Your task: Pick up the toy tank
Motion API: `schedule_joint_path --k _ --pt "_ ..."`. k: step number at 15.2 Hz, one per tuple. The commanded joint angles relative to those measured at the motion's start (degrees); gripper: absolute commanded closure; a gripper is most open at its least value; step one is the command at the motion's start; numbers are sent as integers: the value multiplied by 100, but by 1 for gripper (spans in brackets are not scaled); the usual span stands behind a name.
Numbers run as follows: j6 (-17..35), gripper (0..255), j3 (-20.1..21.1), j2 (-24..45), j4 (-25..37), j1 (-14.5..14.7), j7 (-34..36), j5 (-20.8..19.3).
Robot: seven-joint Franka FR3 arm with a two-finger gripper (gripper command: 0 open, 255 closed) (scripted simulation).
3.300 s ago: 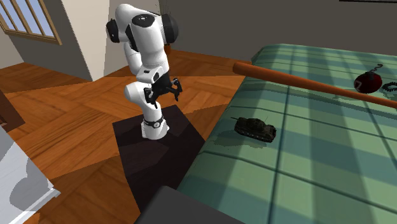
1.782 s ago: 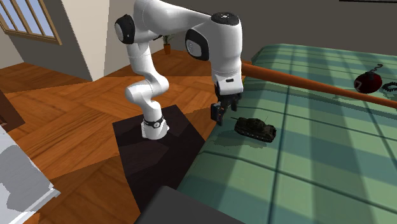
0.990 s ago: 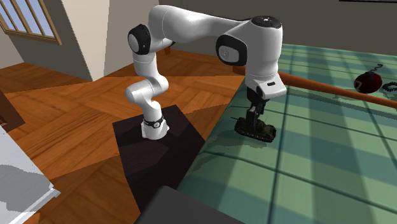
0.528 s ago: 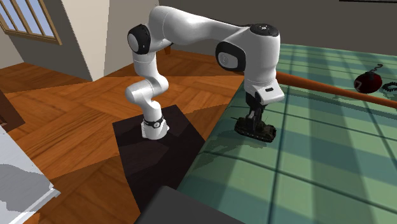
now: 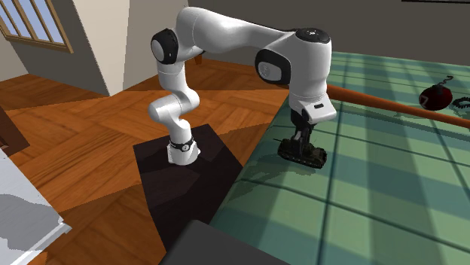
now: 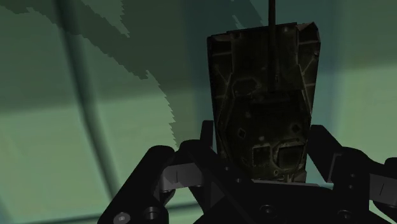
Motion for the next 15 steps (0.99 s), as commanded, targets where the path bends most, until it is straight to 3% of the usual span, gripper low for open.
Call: schedule_joint_path --k 1,15 --pt "-78 255 1 16 87 2 15 -4" --pt "-1245 255 5 268 1517 7 185 -47"
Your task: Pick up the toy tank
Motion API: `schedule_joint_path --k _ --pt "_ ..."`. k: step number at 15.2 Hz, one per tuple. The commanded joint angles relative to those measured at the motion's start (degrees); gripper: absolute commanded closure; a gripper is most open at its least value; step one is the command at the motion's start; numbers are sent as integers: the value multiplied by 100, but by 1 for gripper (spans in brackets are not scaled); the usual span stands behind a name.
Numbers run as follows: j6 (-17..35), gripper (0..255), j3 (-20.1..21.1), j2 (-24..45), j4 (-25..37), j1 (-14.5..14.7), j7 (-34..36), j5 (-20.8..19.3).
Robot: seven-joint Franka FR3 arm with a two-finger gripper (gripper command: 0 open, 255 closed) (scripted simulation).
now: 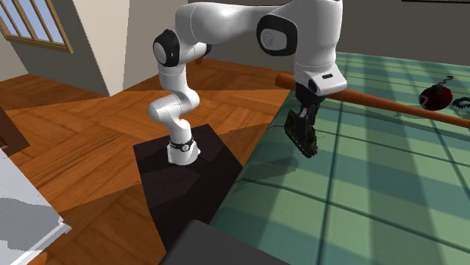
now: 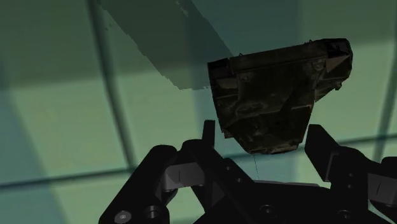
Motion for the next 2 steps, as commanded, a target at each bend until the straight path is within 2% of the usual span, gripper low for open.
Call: schedule_joint_path --k 1,2 --pt "-117 255 0 34 154 1 16 -4" --pt "-118 255 0 36 156 1 17 -4"
